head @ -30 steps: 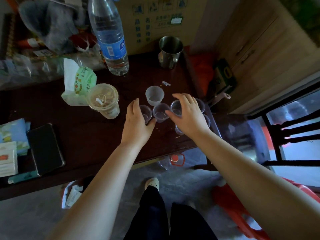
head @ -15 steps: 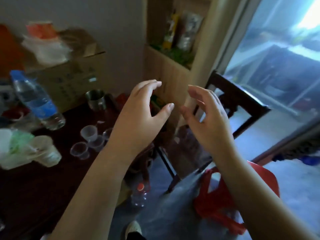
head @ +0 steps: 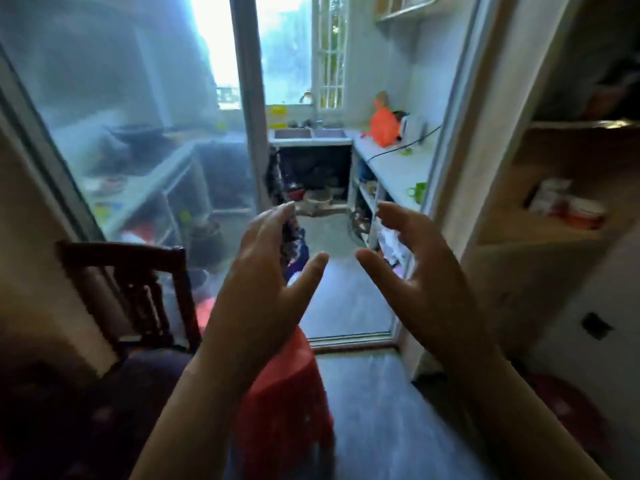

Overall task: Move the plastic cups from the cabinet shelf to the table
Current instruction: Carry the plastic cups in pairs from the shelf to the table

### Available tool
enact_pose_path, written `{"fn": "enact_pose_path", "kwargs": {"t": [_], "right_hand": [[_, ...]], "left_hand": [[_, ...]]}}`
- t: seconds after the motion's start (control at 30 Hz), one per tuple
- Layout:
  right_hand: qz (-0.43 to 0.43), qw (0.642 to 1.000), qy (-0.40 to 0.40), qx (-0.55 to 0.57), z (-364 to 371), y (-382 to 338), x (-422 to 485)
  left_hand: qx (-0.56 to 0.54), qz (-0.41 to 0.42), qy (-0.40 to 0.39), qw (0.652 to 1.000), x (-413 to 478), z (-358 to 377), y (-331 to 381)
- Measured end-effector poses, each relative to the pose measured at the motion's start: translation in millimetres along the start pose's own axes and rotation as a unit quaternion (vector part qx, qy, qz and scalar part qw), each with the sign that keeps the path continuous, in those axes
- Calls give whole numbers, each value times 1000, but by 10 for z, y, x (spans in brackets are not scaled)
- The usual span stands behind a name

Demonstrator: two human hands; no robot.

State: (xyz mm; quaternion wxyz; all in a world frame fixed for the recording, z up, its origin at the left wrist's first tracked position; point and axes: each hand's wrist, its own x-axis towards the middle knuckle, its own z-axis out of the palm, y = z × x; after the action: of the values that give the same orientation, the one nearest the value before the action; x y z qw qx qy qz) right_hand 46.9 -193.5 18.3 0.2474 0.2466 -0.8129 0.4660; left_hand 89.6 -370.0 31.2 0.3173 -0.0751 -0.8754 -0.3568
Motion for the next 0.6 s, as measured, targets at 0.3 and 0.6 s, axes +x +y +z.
{"fn": "enact_pose_path", "kwargs": {"t": [0.3,0.6], "right_hand": [[117,970,191,-93,-1672,1248,-178],[201,944,207,-158,-2376,2783,410]], "left_hand": [[-86,113,-132,981,711,1870,931],[-139,154,-186,960,1530,3764,1174]]}}
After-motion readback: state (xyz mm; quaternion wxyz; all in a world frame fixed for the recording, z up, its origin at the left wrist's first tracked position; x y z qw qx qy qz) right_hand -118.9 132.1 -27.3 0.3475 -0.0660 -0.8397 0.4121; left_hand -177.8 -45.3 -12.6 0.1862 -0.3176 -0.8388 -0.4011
